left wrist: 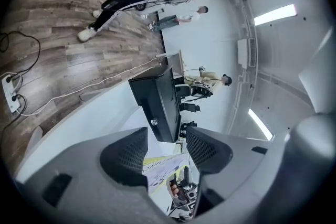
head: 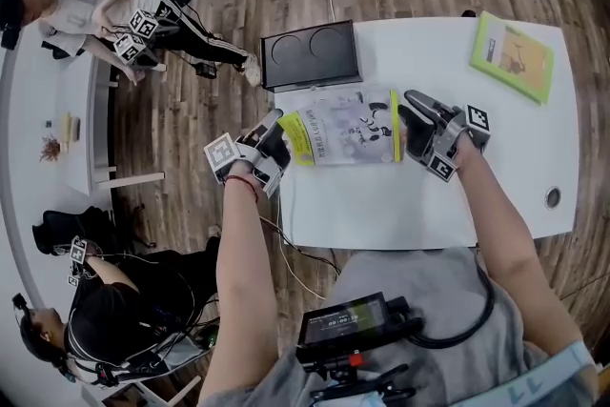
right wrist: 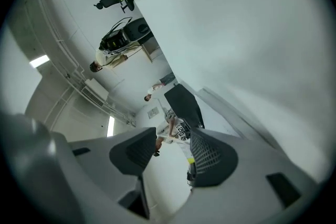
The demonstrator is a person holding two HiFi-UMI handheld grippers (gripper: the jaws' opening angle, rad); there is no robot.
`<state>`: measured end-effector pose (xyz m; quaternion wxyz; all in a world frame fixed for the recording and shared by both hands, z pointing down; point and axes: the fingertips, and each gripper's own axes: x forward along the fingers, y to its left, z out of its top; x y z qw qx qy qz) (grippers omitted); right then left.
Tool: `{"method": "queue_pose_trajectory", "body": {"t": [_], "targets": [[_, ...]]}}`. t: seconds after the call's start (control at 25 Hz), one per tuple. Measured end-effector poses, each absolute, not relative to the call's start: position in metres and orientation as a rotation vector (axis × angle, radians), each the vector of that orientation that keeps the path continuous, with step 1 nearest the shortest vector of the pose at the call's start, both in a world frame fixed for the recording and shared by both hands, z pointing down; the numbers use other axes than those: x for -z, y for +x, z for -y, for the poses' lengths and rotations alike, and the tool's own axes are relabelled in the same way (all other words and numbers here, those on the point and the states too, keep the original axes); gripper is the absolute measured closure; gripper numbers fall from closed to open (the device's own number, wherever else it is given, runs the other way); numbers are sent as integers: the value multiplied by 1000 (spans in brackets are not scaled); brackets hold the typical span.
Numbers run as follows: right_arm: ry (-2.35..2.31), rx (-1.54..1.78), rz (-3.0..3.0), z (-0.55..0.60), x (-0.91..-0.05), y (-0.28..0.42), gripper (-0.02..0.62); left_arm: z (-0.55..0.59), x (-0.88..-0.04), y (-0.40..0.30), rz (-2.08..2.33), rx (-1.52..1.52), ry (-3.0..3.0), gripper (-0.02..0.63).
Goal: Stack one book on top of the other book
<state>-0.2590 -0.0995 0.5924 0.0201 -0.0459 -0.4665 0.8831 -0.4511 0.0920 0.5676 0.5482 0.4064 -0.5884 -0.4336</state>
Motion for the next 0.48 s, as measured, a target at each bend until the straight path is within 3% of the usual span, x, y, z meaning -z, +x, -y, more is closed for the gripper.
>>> {"method": "queue_pose_trajectory", "body": {"t": [0.48], "targets": [[-209,-2669,1543,99,-565,-254,414,-112,-542,-457,1524,964,997,376]]}}
